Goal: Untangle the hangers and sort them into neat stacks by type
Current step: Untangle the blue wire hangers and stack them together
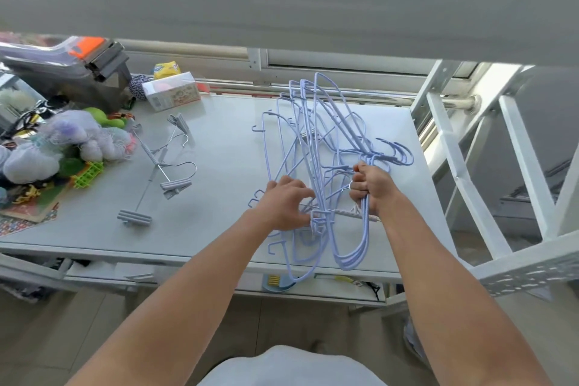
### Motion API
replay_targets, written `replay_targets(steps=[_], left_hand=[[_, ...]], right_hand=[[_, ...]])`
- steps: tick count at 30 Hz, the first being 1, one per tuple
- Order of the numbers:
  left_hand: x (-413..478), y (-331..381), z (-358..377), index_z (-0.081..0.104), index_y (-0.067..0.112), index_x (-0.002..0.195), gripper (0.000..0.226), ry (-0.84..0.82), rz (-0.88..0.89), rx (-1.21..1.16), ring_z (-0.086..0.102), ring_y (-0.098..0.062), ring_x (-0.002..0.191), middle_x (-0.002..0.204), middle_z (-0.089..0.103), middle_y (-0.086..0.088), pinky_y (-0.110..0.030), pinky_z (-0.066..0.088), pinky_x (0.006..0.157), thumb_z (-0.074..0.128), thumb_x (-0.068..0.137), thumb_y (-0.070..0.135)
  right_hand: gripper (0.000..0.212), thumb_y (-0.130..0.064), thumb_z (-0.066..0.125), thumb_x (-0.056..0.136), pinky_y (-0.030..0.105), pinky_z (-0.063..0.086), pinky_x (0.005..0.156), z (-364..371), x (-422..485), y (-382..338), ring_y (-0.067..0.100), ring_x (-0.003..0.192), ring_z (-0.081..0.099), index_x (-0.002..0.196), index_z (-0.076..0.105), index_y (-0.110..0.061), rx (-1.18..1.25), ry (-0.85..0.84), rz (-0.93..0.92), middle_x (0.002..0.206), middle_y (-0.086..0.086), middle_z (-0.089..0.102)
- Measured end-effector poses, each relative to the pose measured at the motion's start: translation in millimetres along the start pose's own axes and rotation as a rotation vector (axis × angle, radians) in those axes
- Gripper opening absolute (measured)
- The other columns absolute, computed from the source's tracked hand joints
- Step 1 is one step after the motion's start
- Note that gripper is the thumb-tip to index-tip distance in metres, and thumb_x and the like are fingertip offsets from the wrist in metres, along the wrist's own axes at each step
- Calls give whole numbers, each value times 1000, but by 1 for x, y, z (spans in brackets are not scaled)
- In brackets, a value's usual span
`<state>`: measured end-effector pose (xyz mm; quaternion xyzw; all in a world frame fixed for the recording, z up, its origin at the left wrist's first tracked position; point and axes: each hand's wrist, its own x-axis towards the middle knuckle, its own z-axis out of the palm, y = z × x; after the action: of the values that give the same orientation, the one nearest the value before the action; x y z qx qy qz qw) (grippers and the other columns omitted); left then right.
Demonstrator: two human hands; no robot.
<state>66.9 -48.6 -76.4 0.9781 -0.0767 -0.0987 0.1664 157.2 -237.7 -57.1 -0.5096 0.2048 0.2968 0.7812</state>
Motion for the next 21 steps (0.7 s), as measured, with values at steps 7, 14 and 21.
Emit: replay_targets(steps=[7,14,21], left_hand=[[-2,10,2,43,24,82,16,152,99,99,42,-23,106,96,55,1,-37,32,87,41,95,14],[3,19,-2,44,13,86,19,313,-312,-78,46,-32,97,74,49,-6,-38,35,75,37,82,-4],[5,8,-12,51,10,109,21,448,-851,-500,42,-33,116,109,62,-13,-43,36,91,36,100,22]], right_hand=[[36,-25,25,107,10,13,30,10,-6,-2,0,25,21,75,40,-19,8,-92,-8,40,-10,27],[33,-23,26,107,11,17,31,24,-16,-4,2,28,22,79,43,-16,21,-105,-159,45,-8,28],[35,-20,23,107,12,15,33,16,-4,20,3,29,17,76,38,-18,58,34,-172,44,-9,25]])
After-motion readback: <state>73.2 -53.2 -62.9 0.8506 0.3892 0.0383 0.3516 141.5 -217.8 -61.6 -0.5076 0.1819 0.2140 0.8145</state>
